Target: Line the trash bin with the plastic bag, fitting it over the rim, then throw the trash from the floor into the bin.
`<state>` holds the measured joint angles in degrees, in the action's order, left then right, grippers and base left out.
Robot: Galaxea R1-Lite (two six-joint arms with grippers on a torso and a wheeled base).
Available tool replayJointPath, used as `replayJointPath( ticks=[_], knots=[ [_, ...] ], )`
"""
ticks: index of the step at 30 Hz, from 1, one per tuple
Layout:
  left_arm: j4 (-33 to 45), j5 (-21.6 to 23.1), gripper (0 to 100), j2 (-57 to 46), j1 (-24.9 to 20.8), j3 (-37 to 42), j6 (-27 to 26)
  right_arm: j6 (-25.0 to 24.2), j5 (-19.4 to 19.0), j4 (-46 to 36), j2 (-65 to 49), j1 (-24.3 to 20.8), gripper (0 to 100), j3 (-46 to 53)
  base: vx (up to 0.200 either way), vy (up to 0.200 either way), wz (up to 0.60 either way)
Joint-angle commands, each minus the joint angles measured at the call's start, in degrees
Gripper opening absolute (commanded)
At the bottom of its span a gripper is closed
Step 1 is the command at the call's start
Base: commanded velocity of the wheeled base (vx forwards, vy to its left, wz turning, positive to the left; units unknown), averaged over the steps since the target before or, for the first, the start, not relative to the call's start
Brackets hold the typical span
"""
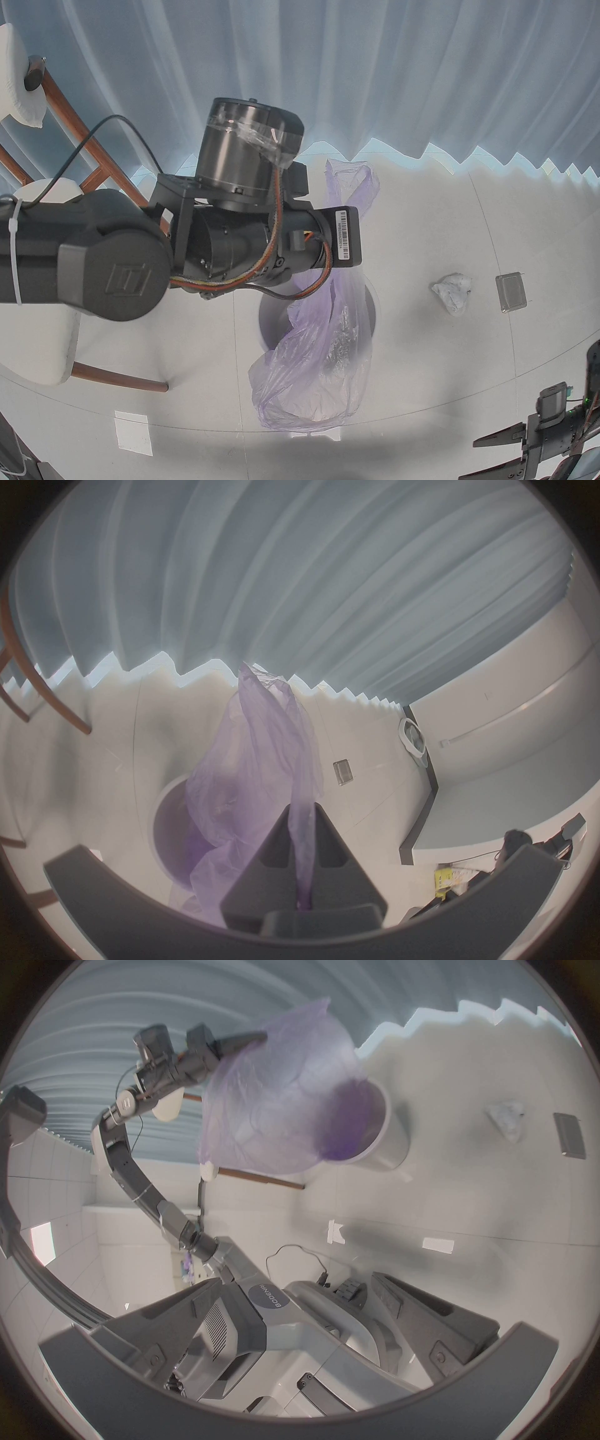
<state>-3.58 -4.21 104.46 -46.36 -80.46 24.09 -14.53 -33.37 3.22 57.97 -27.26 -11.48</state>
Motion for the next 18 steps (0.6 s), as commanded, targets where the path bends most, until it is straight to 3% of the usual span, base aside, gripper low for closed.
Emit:
replayJointPath(
  ticks=[1, 7, 11, 18],
  knots=[
    [-0.11, -1.33, 0, -1.54, -0.48, 0.30, 4.74, 0.12, -0.47, 5.57, 19.11, -9.39, 100, -4.16, 0.000, 0.000, 0.00],
    [-8.37, -1.07, 0, -1.45, -0.75, 5.93, 7.29, -0.50, -0.12, 24.20, 34.67, -13.96, 100, -4.07, 0.000, 0.000, 0.00],
    [-13.82, -0.80, 0, -2.24, -0.66, 11.46, 7.11, -2.26, -0.12, 27.81, 39.68, -17.92, 100, -4.34, 0.000, 0.000, 0.00],
    [-13.99, -0.45, 0, -4.88, -0.13, 13.57, 7.11, -9.02, -0.12, 29.56, 43.46, -21.78, 100, -7.15, 0.000, 0.000, 0.00]
  ],
)
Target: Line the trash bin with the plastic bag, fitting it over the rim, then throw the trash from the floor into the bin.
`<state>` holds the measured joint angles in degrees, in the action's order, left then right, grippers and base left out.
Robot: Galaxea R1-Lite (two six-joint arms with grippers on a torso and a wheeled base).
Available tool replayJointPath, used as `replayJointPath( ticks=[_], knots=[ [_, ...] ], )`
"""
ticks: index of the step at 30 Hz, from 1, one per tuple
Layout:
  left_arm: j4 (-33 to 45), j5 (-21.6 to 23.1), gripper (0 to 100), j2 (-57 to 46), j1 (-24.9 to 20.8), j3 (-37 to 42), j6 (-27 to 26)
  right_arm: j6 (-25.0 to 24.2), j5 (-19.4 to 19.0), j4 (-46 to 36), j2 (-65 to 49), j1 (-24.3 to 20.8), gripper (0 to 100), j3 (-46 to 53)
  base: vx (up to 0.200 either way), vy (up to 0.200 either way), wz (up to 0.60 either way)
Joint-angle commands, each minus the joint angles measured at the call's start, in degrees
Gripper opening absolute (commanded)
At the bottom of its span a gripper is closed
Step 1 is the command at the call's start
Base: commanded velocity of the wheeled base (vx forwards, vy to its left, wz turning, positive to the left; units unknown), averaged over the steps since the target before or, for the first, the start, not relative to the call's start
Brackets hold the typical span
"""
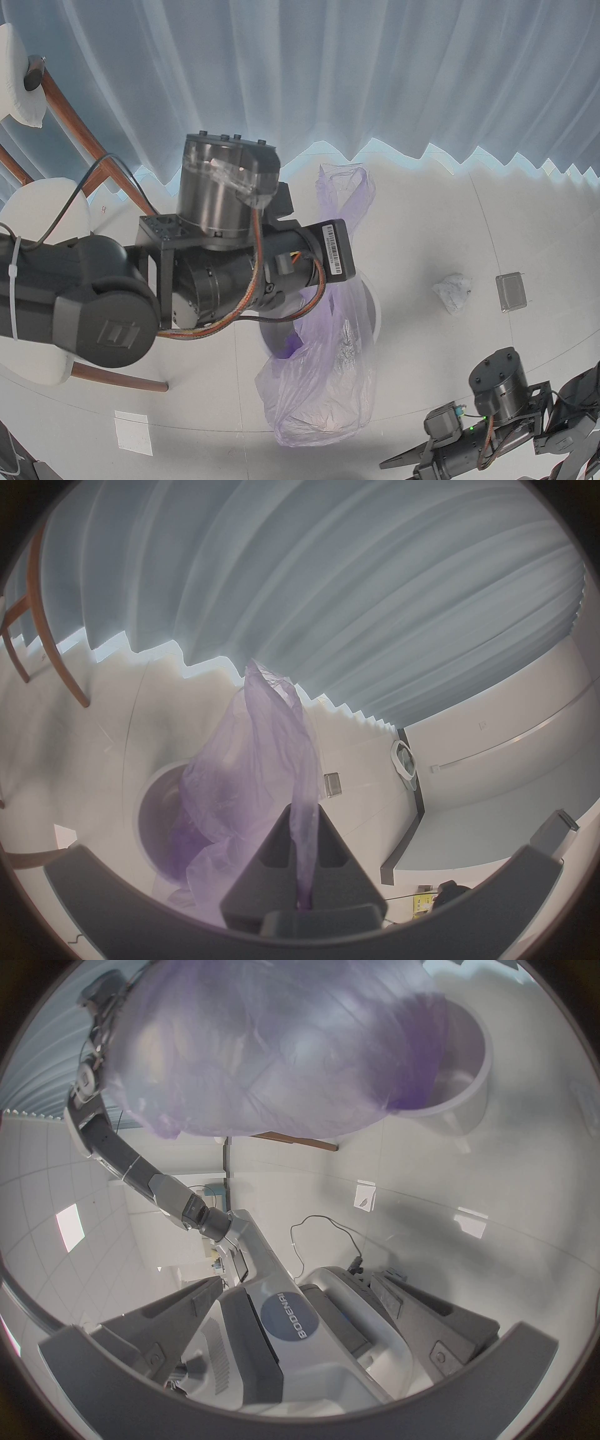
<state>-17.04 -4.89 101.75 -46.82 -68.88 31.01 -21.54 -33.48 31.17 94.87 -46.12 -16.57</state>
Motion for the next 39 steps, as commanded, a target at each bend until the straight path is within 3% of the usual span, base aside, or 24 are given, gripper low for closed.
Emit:
replayJointPath(
  ticks=[1, 7, 13, 15, 16, 17, 18, 24, 29, 33, 39],
  knots=[
    [-0.54, 0.58, 0, -2.17, 0.59, 2.08, 0.19, -3.16, -0.01, 2.84, 7.35, -3.01, 100, -2.59, 0.000, 0.000, 0.00],
    [-0.98, 1.20, 0, -2.09, 1.65, 2.08, 0.19, -10.10, 0.69, 11.63, 12.71, -4.24, 100, -3.12, 0.000, 0.000, 0.00],
    [-2.03, 1.99, 0, -1.74, 1.74, 2.08, 0.19, -18.10, 5.00, 25.61, 20.18, -8.02, 100, -3.56, 0.000, 0.000, 0.00],
    [-2.03, 1.99, 0, -1.74, 1.74, 2.08, 0.19, -18.10, 5.00, 25.61, 20.18, -8.02, 100, -3.56, 0.000, 0.000, 0.00],
    [-2.47, 1.99, 0, -0.94, 1.82, 1.90, 0.19, -22.76, 9.74, 32.11, 23.43, -10.40, 100, -4.70, 0.000, 0.000, 0.00],
    [-2.47, 1.99, 0, -0.94, 1.82, 1.90, 0.19, -22.76, 9.74, 32.11, 23.43, -10.40, 0, -4.70, 0.000, 0.000, 0.00],
    [-3.26, 2.08, 0, -0.68, 1.74, 1.90, 0.19, -27.06, 12.91, 35.80, 24.49, -11.28, 0, -6.20, 0.000, 0.000, 0.00],
    [-3.52, 2.08, 0, -0.24, 1.74, 1.99, 0.10, -39.10, 16.07, 37.73, 24.93, -14.62, 0, -8.66, 0.000, 0.000, 0.00],
    [-3.52, 1.99, 0, -0.50, 1.82, 3.13, 0.10, -42.62, 19.59, 39.05, 26.60, -15.32, 0, -10.33, 0.000, 0.000, 0.00],
    [-4.75, 2.08, 0, -0.77, 1.82, 5.24, -0.08, -48.68, 27.76, 44.50, 31.34, -12.68, 0, -16.04, 0.000, 0.000, 0.00],
    [-4.84, 2.43, 0, -1.65, 2.53, 6.65, -0.60, -48.95, 30.22, 46.08, 32.05, -9.34, 0, -18.94, 0.000, 0.000, 0.00]
  ],
)
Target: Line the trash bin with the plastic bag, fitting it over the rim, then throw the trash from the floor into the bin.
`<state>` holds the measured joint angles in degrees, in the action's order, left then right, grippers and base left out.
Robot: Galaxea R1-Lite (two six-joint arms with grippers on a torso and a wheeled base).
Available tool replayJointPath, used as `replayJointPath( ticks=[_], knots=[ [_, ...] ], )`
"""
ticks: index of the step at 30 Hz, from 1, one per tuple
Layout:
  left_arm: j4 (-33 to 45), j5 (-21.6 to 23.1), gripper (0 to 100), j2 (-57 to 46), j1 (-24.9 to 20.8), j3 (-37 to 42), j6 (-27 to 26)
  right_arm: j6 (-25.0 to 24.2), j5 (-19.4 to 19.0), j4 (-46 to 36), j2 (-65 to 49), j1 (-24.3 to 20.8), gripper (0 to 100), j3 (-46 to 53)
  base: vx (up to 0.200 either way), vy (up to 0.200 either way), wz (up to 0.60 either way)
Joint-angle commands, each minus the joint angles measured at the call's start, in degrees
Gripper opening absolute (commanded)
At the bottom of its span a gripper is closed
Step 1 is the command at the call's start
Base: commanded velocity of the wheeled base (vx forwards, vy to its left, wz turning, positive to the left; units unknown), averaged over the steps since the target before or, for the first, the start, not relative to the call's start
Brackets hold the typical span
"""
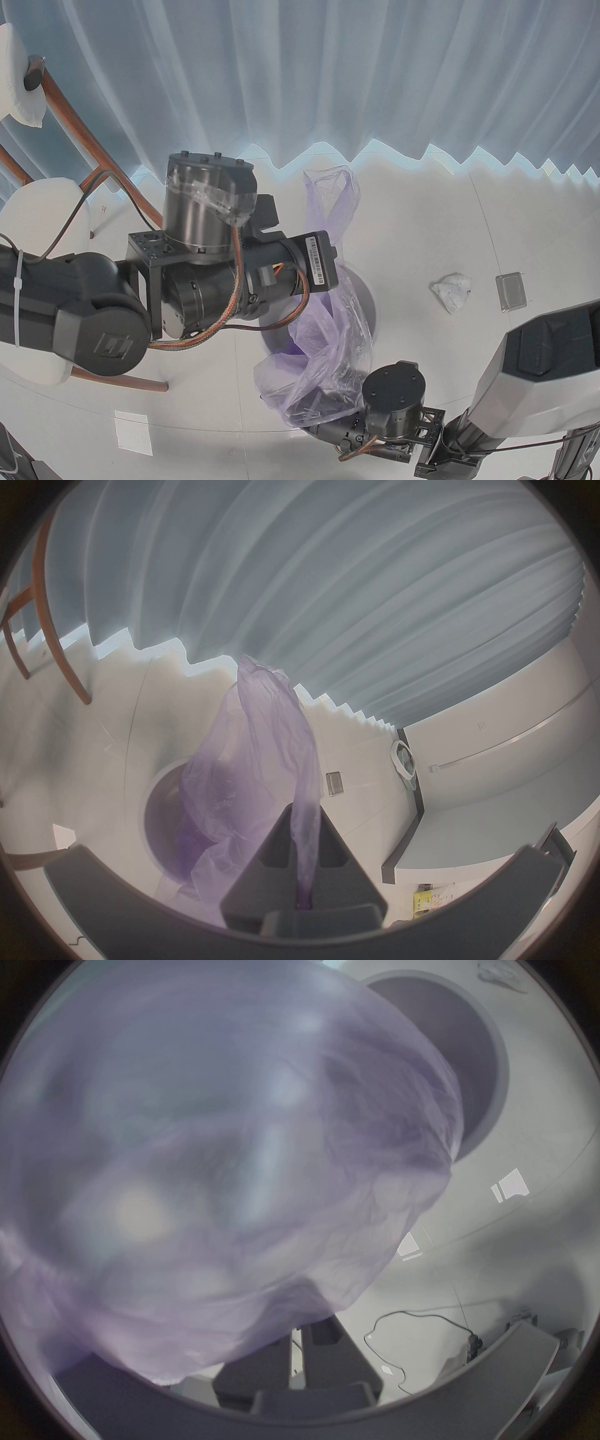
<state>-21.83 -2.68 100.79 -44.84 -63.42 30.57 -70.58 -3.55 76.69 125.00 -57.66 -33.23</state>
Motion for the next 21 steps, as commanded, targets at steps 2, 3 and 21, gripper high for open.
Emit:
replayJointPath(
  ticks=[2, 3, 21],
  knots=[
    [-0.84, 0.92, 0, -0.77, 0.63, 1.54, -0.16, 1.15, 0.47, 1.88, 2.09, 3.78, 0, -3.68, 0.000, 0.000, 0.00],
    [-1.11, 1.01, 0, -0.77, 0.72, 1.72, -0.43, 1.77, 0.56, 2.23, 2.09, 4.58, 0, -4.12, 0.000, 0.000, 0.00],
    [-3.48, 3.74, 0, -0.68, 1.07, 3.74, -1.75, 19.78, 7.41, 1.80, 9.91, 14.16, 0, -11.68, 0.000, 0.000, 0.00]
  ],
)
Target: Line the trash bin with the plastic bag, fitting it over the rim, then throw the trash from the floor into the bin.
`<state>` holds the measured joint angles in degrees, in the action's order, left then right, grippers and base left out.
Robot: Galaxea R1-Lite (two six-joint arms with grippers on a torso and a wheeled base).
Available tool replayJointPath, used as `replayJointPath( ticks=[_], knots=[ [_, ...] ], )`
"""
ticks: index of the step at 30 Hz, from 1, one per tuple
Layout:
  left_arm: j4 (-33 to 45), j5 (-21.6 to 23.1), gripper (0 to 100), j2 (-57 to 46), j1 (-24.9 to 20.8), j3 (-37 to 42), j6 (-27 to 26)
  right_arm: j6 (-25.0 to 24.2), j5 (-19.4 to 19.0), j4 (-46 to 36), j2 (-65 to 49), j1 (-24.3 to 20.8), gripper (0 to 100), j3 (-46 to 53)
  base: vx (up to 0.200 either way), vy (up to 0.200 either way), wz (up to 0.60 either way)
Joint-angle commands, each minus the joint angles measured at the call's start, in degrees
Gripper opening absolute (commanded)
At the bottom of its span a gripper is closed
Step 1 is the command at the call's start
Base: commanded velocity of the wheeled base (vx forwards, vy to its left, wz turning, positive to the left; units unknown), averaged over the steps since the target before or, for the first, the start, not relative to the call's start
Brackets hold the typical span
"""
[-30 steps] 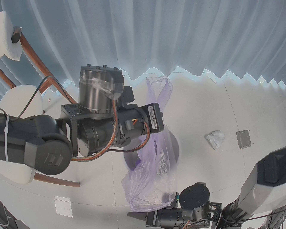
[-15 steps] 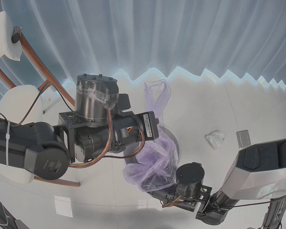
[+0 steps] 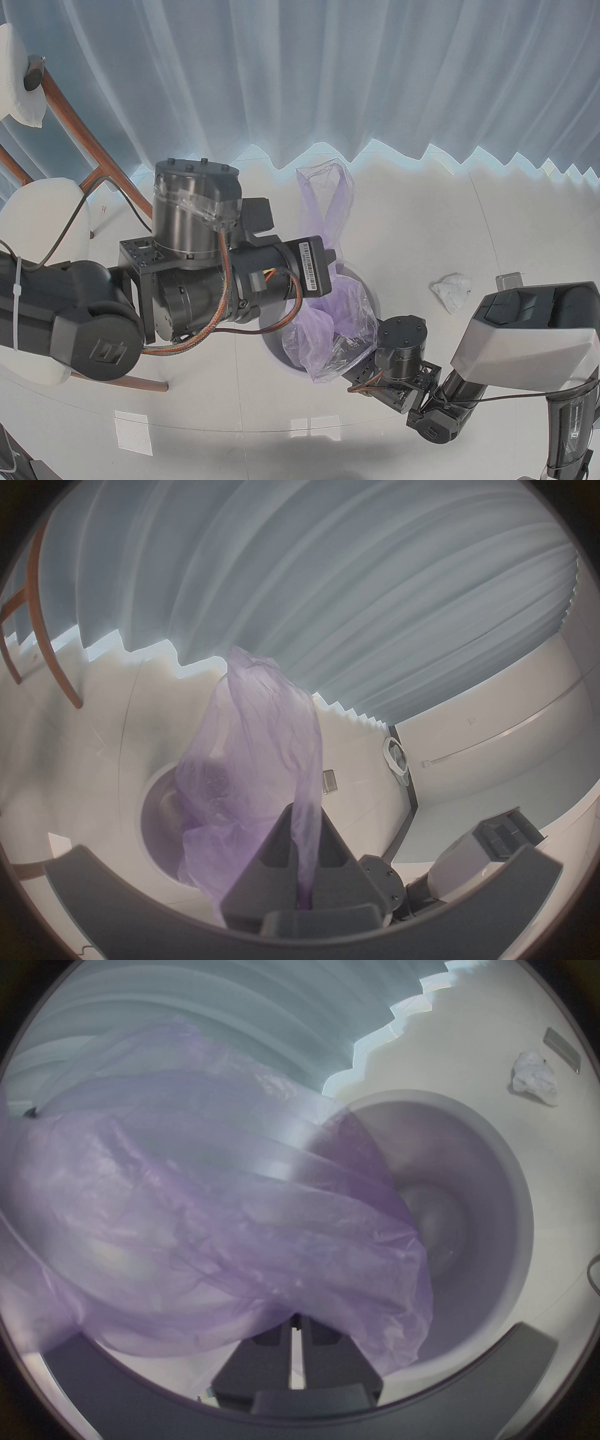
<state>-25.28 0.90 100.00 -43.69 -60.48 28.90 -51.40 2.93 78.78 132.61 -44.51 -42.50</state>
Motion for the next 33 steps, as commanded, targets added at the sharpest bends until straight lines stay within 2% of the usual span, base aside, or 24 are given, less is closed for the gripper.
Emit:
replayJointPath(
  ticks=[1, 8, 14, 17, 18, 21, 26, 29, 30, 33],
  knots=[
    [-0.12, 0.15, 0, 0.11, -0.08, 1.24, -0.08, 0.68, 0.94, -0.29, 2.30, 1.00, 0, -2.50, 0.000, 0.000, 0.00],
    [-0.12, 0.15, 0, 0.28, -0.69, 5.28, -0.52, 5.87, 2.61, -4.86, 3.71, 0.91, 0, -2.86, 0.000, 0.000, 0.00],
    [-0.12, 0.77, 0, 0.46, 0.10, 7.57, -2.89, 4.81, 2.44, -6.88, -1.30, -2.16, 0, 1.36, 0.000, 0.000, 0.00],
    [-0.12, 0.77, 0, 0.55, 0.10, 7.66, -2.89, 3.58, 1.73, -11.54, -4.29, -4.97, 0, 4.44, 0.000, 0.000, 0.00],
    [-0.12, 0.77, 0, 0.46, 0.10, 7.92, -2.89, 2.09, 1.73, -14.44, -7.28, -8.14, 0, 6.99, 0.000, 0.000, 0.00],
    [-0.12, 0.77, 0, 0.37, 0.10, 8.45, -2.98, -1.16, 1.38, -17.96, -12.99, -13.50, 0, 11.30, 0.000, 0.000, 0.00],
    [-0.12, 0.86, 0, 0.11, 0.10, 9.94, -3.15, -3.71, 0.85, -27.54, -21.60, -21.85, 0, 18.50, 0.000, 0.000, 0.00],
    [-0.20, 0.86, 0, 0.11, -0.17, 10.56, -3.24, -4.94, 0.77, -28.77, -25.12, -22.38, 0, 21.84, 0.000, 0.000, 0.00],
    [-0.20, 0.86, 0, 0.02, -0.34, 11.17, -3.94, -6.52, 0.41, -29.21, -29.69, -22.03, 0, 24.39, 0.000, 0.000, 0.00],
    [-0.20, 1.21, 0, -0.33, -0.08, 12.49, -5.09, -6.88, -1.78, -29.47, -36.63, -19.30, 0, 27.55, 0.000, 0.000, 0.00]
  ],
)
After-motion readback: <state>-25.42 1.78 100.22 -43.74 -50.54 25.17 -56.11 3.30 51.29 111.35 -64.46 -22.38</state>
